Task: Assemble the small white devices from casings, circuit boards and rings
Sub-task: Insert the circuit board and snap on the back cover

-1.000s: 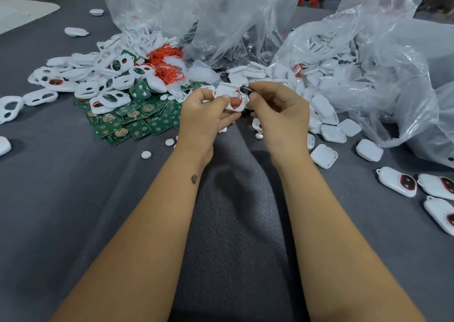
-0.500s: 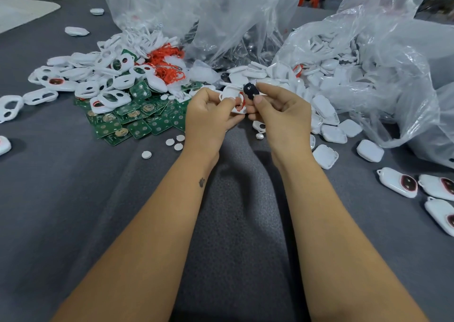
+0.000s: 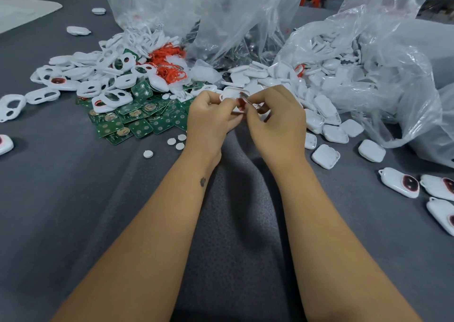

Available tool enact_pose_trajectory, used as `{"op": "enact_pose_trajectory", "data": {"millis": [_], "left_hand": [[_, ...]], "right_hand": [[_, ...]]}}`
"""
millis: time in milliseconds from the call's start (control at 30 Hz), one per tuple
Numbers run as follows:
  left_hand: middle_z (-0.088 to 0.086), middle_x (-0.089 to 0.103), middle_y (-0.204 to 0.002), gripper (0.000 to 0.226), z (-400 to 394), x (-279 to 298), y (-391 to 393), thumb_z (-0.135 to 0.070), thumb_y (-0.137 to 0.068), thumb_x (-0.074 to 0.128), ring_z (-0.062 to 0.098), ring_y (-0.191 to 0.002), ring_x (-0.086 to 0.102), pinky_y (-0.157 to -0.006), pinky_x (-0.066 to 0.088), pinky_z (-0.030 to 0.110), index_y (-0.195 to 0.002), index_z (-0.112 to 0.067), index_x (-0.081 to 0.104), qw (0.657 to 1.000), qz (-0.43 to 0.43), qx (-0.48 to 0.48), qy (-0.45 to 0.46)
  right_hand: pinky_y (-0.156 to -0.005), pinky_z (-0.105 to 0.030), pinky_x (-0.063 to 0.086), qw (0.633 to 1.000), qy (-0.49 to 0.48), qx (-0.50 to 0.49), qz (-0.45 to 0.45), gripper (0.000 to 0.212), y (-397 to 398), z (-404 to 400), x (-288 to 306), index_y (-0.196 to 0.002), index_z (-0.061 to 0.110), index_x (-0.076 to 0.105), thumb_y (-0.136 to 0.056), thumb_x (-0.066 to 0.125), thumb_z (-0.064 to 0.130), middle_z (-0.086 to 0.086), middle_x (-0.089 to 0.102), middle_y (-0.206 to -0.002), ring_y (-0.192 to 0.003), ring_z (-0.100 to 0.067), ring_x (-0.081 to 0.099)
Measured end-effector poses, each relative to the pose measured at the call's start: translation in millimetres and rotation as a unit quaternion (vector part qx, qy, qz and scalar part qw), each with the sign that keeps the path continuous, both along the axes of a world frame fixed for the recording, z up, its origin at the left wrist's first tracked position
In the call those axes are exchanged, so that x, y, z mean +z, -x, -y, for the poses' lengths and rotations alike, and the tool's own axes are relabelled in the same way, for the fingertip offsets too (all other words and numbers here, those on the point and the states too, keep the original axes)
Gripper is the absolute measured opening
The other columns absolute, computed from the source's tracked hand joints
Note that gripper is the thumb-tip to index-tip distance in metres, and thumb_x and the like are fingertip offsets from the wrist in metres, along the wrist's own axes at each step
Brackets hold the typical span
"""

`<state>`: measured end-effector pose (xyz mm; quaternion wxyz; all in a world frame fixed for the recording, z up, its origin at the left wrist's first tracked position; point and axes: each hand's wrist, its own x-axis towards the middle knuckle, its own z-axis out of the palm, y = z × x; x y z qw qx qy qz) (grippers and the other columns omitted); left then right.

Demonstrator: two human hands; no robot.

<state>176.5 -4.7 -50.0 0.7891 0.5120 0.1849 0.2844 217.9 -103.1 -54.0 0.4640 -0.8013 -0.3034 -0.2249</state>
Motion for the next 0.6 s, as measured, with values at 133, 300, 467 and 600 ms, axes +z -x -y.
{"op": "enact_pose_trajectory", "data": {"millis": [133,300,467,600], "left_hand": [[0.008,0.063,-0.070,0.021,-2.0,0.0,-0.3,0.004,-0.090,0.056,0.017,-0.066,0.067,-0.074,0.060,0.029,-0.077,-0.010,0.048,1.000,-0.013,-0.007,0.018],[0.001,0.063,-0.058,0.020,-4.1,-0.1,-0.1,0.003,-0.091,0.055,0.010,-0.055,0.063,-0.060,0.055,0.021,-0.077,-0.010,0.049,0.999,-0.003,-0.015,0.046],[0.003,0.070,-0.064,0.017,-5.6,-0.1,1.2,0.003,-0.092,0.055,0.013,-0.061,0.070,-0.061,0.056,0.021,-0.080,-0.009,0.052,0.998,0.005,-0.023,0.054],[0.003,0.071,-0.066,0.016,-5.2,-0.2,1.1,0.003,-0.092,0.055,0.016,-0.066,0.071,-0.067,0.058,0.025,-0.082,-0.009,0.051,0.998,0.006,-0.032,0.048]], "right_hand": [[-0.070,-0.032,0.048,1.000,-0.002,0.025,0.006,0.008,-1.2,-1.0,-1.0,-0.087,0.009,0.073,-0.082,0.067,0.009,-0.001,0.066,-0.088,-0.084,-0.020,0.061],[-0.076,-0.024,0.043,0.999,-0.002,0.034,-0.015,0.014,-2.1,-2.7,-1.8,-0.091,0.015,0.077,-0.084,0.066,0.012,0.003,0.064,-0.099,-0.099,-0.017,0.059],[-0.083,-0.027,0.048,0.978,-0.098,0.075,-0.166,0.012,-2.8,-3.8,2.7,-0.087,0.018,0.077,-0.085,0.069,0.010,0.005,0.063,-0.103,-0.103,-0.010,0.059],[-0.084,-0.024,0.050,0.956,-0.165,0.101,-0.220,0.015,-1.7,-1.4,6.8,-0.083,0.016,0.074,-0.083,0.070,0.001,-0.003,0.066,-0.100,-0.094,-0.010,0.062]]}}
